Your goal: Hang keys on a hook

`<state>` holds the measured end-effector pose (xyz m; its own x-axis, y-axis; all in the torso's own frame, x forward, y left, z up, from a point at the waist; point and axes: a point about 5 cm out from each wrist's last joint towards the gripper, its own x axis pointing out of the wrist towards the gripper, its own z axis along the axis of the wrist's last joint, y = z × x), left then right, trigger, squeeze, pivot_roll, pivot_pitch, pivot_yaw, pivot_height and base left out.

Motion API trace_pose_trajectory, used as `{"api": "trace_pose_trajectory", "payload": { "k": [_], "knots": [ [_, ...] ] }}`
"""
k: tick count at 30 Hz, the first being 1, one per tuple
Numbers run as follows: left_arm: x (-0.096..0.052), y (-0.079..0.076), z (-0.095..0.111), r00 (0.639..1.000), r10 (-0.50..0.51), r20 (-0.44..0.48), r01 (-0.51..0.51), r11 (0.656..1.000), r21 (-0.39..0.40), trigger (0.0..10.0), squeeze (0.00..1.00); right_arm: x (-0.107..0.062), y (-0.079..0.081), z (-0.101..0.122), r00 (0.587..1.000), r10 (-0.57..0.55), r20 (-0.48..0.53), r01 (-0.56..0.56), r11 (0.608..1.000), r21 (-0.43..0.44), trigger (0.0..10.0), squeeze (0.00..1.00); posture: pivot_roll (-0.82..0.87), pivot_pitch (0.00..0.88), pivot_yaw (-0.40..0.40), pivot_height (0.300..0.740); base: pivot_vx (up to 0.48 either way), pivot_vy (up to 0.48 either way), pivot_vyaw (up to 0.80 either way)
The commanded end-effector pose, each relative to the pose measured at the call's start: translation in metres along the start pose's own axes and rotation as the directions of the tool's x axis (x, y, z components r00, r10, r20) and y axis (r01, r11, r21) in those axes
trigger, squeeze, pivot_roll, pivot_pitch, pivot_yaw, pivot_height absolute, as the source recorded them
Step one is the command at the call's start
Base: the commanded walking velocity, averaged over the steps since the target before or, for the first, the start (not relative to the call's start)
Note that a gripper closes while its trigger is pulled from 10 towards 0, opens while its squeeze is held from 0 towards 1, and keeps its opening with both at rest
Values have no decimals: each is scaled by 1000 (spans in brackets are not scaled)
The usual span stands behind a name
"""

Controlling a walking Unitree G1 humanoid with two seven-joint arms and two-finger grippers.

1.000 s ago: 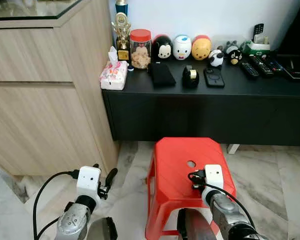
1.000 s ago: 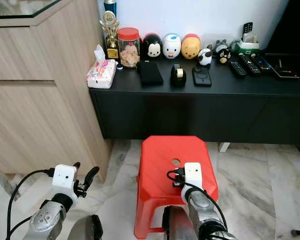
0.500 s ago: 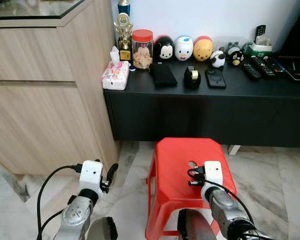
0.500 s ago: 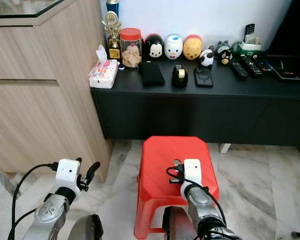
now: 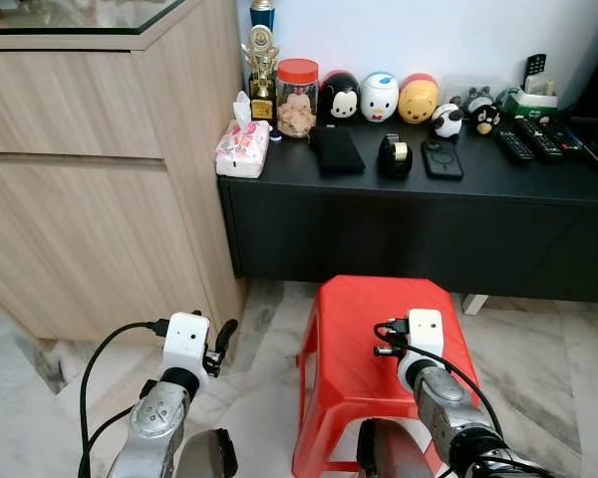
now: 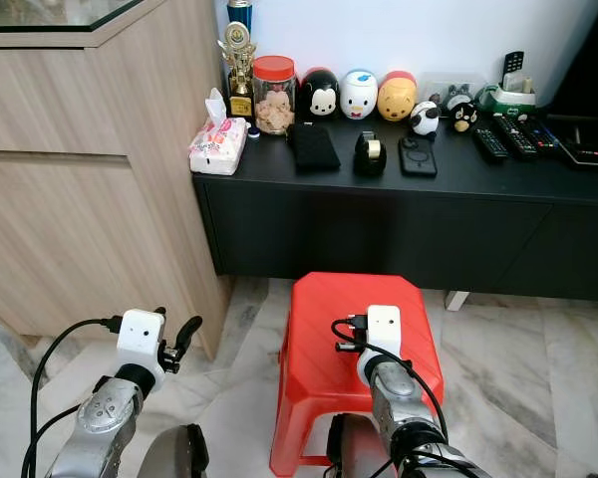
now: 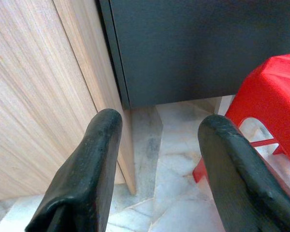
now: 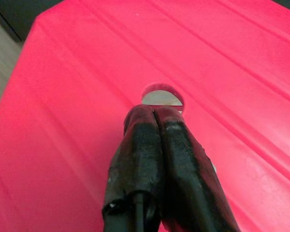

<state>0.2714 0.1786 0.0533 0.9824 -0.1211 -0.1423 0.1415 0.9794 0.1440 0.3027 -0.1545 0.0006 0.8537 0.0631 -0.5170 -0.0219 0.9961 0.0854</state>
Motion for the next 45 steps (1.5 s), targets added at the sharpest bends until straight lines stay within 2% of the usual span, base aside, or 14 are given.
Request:
{"api": "trace_pose_trajectory", "payload": {
  "k": [1,2,6,23,24,25,35,45],
  "knots": [
    [1,0,0,1000,7,5,-7,1000,-3,10000,0,0,-2,3,1000,-2,2,2,1000,-7,10000,627,-14,0,-61,573,0,0,0],
    [1,0,-1,1000,8,5,-8,1000,-5,10000,0,0,-5,2,1000,-20,-4,20,1000,-17,10000,1000,-14,0,-61,573,0,0,0],
    [0,-1,-2,1000,6,4,-6,1000,-6,10000,0,0,-7,2,1000,-28,-6,28,998,-49,10000,1000,-20,0,-61,573,0,0,0],
    [-8,-3,-7,1000,-1,-3,1,1000,-10,10000,0,-3,-11,-13,997,-37,-74,31,996,-80,10000,1000,-18,0,-66,573,0,0,0],
    [-8,-3,-7,1000,-1,-3,1,1000,-10,10000,0,-3,-12,-13,996,-40,-77,34,996,-82,10000,478,-18,0,-66,573,0,0,0],
    [-8,-3,-7,1000,-1,-4,1,1000,-10,10000,0,-4,-12,-14,996,-43,-81,36,996,-87,10000,0,-19,0,-66,573,0,0,0],
    [-10,-4,-8,1000,-6,-8,6,1000,-11,10000,0,-6,-17,-22,991,-69,-118,57,994,-96,10000,0,-16,0,-66,573,0,0,0],
    [-12,-4,-9,1000,-8,-11,8,1000,-9,10000,0,-7,-13,-25,991,-46,-125,35,996,-87,10000,0,-12,0,-62,573,0,0,0]
  ]
}}
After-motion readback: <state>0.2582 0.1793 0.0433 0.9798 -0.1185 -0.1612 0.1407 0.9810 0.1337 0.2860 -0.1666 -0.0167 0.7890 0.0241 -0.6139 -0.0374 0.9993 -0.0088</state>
